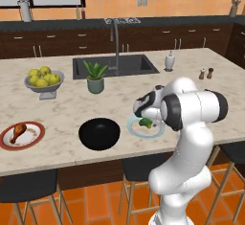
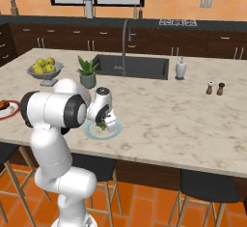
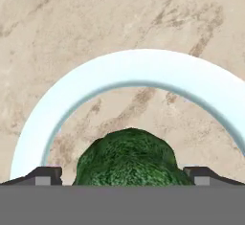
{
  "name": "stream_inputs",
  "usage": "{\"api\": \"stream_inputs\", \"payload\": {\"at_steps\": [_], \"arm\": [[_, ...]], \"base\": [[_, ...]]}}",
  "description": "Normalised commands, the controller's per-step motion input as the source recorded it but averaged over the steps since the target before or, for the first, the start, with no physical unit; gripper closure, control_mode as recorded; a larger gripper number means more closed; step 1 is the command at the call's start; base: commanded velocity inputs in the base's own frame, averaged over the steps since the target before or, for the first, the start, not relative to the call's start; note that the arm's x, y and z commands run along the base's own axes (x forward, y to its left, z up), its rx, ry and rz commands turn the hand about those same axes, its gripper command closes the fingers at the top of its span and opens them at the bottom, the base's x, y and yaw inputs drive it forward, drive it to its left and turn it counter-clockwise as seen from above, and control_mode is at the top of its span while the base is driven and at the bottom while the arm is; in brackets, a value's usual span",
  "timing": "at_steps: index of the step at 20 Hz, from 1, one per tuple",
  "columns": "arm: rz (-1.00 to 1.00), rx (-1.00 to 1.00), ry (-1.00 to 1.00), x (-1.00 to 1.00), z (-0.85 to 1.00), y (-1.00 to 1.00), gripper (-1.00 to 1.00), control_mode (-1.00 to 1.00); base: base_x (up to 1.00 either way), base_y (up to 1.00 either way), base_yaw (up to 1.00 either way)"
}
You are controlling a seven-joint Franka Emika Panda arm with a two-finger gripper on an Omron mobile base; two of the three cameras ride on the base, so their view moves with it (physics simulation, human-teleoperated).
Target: Pick the chicken drumstick and broccoli from their plates and place them in the bowl. Then put the bowl in the fridge.
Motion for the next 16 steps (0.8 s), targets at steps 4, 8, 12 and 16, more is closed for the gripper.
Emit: {"api": "stream_inputs", "payload": {"at_steps": [4, 8, 12, 16], "arm": [[0.0, 0.03, 0.06, 0.11, -0.52, 0.05, 1.0, -1.0], [0.0, 0.02, 0.02, -0.1, -0.47, 0.29, 1.0, -1.0], [0.0, 0.04, -0.02, -0.66, 0.33, 0.55, 1.0, -1.0], [0.0, 0.0, -0.1, -0.96, 0.59, 0.84, 1.0, -1.0]], "base": [[0.0, 0.0, 0.0], [0.0, 0.0, 0.0], [0.0, 0.0, 0.0], [0.0, 0.0, 0.0]]}}
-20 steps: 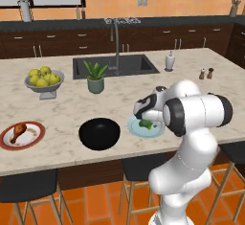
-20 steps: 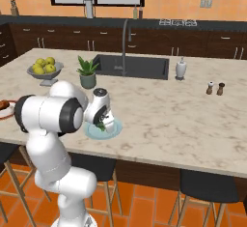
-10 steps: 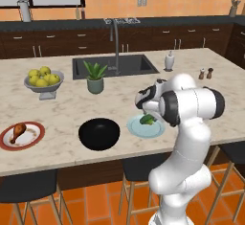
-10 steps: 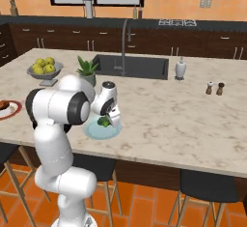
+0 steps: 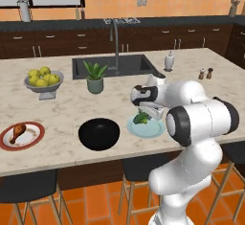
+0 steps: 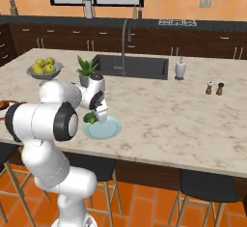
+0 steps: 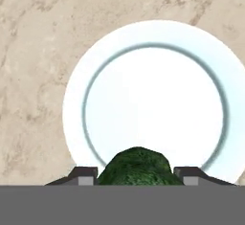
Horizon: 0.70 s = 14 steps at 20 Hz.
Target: Pick the chicken drumstick and broccoli from their plates and place them in the bowl. Then put the bowl in the fridge.
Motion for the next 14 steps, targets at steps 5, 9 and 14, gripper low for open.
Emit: {"api": "stream_inputs", "payload": {"at_steps": [5, 9, 14], "arm": [[0.0, -0.01, -0.16, -0.72, 0.57, 0.98, 1.0, -1.0], [0.0, 0.0, -0.1, -0.1, 0.2, 1.0, 1.0, -1.0], [0.0, 0.0, 0.01, 0.41, -0.04, 0.96, 1.0, -1.0]], "base": [[0.0, 0.0, 0.0], [0.0, 0.0, 0.0], [0.0, 0.0, 0.0]]}}
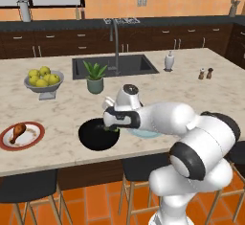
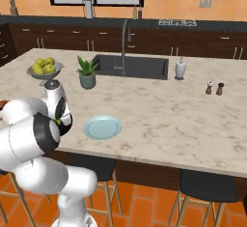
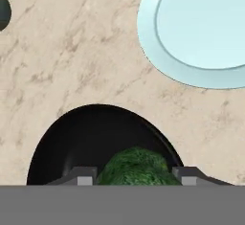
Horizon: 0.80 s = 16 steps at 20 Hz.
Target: Pick the chicken drumstick and broccoli from their plates and place them in the bowl. Then put the bowl in the fridge.
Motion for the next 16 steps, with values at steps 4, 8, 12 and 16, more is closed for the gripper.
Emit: {"api": "stream_inputs", "payload": {"at_steps": [4, 8, 12, 16], "arm": [[0.0, 0.01, 0.09, 0.88, -0.32, 0.38, 1.0, -1.0], [0.02, 0.0, 0.04, 0.13, -0.42, 0.25, 1.0, -1.0], [0.0, 0.0, 0.07, 0.19, -0.33, 0.48, -1.0, -1.0], [0.02, 0.0, 0.07, 0.0, 0.04, 0.13, -1.0, -1.0]], "base": [[0.0, 0.0, 0.0], [0.0, 0.0, 0.0], [0.0, 0.0, 0.0], [0.0, 0.0, 0.0]]}}
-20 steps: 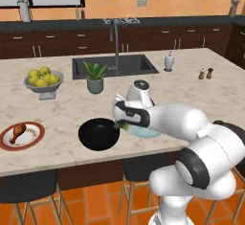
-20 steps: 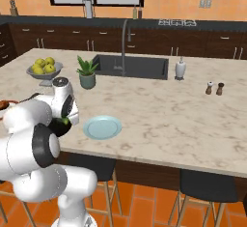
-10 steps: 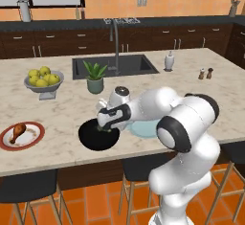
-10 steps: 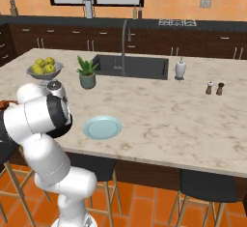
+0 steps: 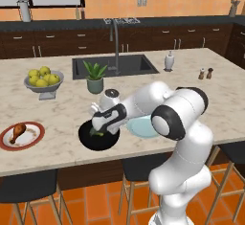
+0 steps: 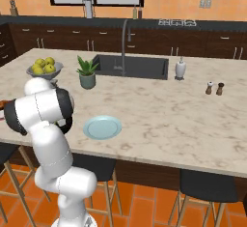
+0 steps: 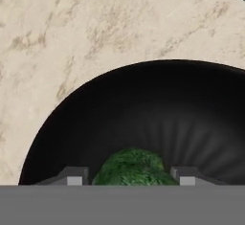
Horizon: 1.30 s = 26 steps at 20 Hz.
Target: Pick the chicken drumstick and broccoli from their plates and place them in the bowl. Then put the bowl in the fridge.
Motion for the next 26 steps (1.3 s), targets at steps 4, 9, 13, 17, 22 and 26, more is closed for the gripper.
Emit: {"api": "stream_inputs", "payload": {"at_steps": [4, 9, 13, 17, 22, 26], "arm": [[0.08, -0.05, 0.07, 0.0, 0.06, 0.1, -1.0, -1.0], [0.16, -0.04, -0.01, -0.04, 0.2, 0.0, -1.0, -1.0], [0.19, 0.0, -0.06, -0.47, 0.87, 0.0, -1.0, -1.0], [0.21, 0.0, -0.02, -0.79, 0.71, -0.01, -1.0, -1.0], [0.22, -0.06, 0.0, -0.97, 0.06, -0.26, -1.0, -1.0], [0.17, -0.04, 0.0, -0.74, 0.0, -0.28, -1.0, -1.0]], "base": [[0.0, 0.0, 0.0], [0.0, 0.0, 0.0], [0.0, 0.0, 0.0], [0.0, 0.0, 0.0], [0.0, 0.0, 0.0], [0.0, 0.0, 0.0]]}}
